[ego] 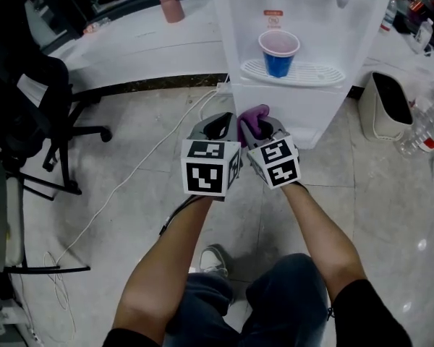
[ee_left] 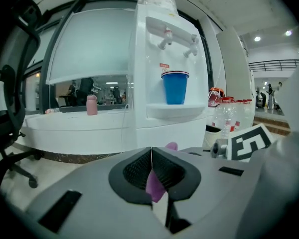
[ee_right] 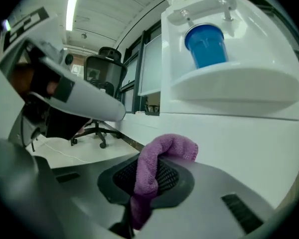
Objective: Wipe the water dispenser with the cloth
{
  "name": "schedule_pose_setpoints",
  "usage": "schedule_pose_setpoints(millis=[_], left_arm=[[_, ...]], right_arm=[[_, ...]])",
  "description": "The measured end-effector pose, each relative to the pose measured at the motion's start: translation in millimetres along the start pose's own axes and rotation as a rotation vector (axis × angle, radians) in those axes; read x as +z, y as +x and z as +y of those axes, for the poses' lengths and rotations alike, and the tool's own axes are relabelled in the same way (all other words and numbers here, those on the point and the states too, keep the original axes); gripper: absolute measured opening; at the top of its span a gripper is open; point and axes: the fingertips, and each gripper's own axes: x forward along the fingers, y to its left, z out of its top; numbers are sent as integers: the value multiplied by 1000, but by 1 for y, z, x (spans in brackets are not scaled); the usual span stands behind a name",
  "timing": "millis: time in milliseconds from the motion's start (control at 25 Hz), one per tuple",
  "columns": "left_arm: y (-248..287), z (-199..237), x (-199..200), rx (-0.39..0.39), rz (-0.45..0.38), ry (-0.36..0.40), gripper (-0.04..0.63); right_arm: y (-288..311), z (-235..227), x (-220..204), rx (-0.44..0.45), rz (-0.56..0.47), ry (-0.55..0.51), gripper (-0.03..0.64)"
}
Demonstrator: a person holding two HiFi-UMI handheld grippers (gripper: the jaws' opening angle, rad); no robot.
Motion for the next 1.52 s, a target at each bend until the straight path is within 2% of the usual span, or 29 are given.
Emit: schedule_pose_setpoints(millis=[240,600,960,1520], left_arm=[[-5,1,-8,-15,16,28,28],[-6,14,-16,-11,24,12,28],[14,-8,-13,-57,24,34,28],[44,-55,-8,-133,27,52,28]], right_arm=[[40,19,-33,-4,61,-42,43],[56,12,-74,-25,131,-12,43],[24,-25,-95,-87,150,7,43],[-52,-118,-140,-244,221,27,43]])
